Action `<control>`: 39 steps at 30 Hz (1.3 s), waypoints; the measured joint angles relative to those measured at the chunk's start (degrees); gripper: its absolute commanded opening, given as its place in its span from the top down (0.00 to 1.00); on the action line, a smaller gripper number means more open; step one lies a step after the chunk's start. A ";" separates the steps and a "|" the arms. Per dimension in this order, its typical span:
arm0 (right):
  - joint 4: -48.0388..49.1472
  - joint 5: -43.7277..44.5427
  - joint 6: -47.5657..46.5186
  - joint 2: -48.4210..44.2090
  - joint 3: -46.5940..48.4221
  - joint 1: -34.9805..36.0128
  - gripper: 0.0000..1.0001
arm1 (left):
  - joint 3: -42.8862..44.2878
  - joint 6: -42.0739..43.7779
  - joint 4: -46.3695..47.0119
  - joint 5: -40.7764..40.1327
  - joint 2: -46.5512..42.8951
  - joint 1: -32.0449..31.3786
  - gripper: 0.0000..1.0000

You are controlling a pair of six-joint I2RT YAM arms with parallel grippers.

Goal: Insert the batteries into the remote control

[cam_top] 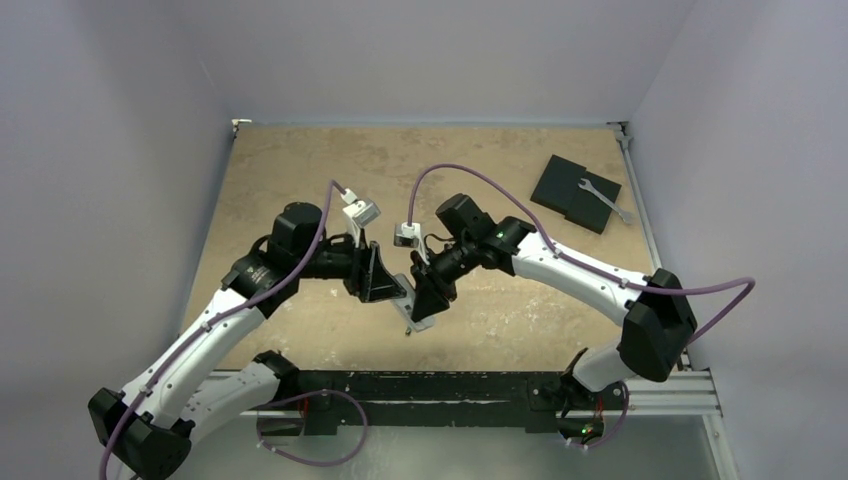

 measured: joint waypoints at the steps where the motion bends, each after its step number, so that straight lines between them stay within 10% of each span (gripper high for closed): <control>1: 0.02 -0.33 0.00 0.00 0.07 0.00 1.00 | 0.00 0.02 0.04 0.13 0.04 -0.33 0.42; 6: 0.13 -1.53 -0.11 0.00 0.17 0.00 1.00 | 0.00 0.90 -0.11 0.17 0.61 -1.75 0.56; 12: 0.04 -2.95 -0.59 -0.24 0.17 0.00 1.00 | 0.00 1.86 -0.04 0.55 0.74 -2.21 1.00; 39: 11.65 6.62 7.61 -14.95 -9.79 -1.11 0.57 | -2.64 -3.61 10.69 0.39 -1.68 -3.28 1.00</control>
